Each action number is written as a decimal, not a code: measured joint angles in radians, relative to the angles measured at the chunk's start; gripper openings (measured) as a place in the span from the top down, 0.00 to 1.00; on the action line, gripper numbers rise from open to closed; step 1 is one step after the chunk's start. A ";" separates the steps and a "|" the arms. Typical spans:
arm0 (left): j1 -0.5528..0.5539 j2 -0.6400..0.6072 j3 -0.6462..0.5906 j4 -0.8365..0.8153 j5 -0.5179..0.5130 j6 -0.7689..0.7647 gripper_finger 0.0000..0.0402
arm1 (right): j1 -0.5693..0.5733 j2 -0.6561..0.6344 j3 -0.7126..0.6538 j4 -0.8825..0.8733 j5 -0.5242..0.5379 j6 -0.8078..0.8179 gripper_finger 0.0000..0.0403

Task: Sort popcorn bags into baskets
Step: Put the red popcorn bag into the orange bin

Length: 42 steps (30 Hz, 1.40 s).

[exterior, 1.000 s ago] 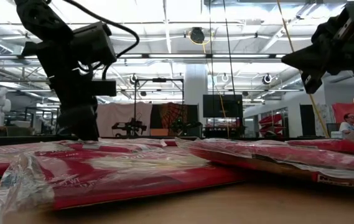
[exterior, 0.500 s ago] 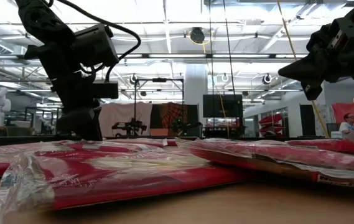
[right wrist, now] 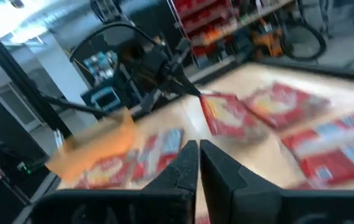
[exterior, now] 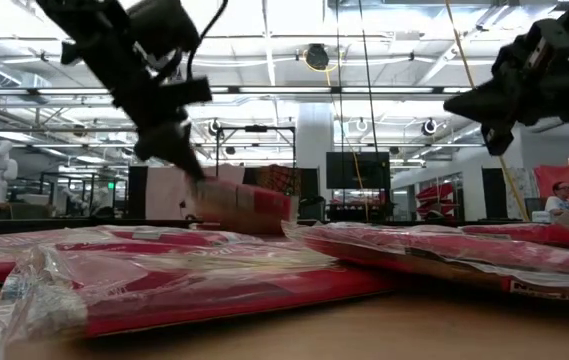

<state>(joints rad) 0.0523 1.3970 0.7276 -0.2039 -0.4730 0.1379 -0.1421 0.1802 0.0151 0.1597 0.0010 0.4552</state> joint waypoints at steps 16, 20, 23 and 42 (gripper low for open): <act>0.027 -0.041 0.065 0.043 0.030 0.002 1.00 | 0.174 0.775 0.289 0.298 0.270 -0.242 0.54; 0.027 -0.041 0.065 0.043 0.030 0.000 1.00 | 0.191 1.055 0.459 0.309 0.345 -0.335 0.47; 0.027 -0.041 0.065 0.043 0.032 0.002 1.00 | 0.183 1.233 0.589 0.307 0.355 -0.382 0.45; 0.041 -0.002 0.033 0.006 0.078 -0.195 0.90 | 0.129 1.608 0.880 0.097 0.265 -0.587 0.44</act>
<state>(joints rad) 0.0936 1.3950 0.7608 -0.1974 -0.3947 -0.0568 -0.0128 1.7878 0.8948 0.2572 0.2656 -0.1317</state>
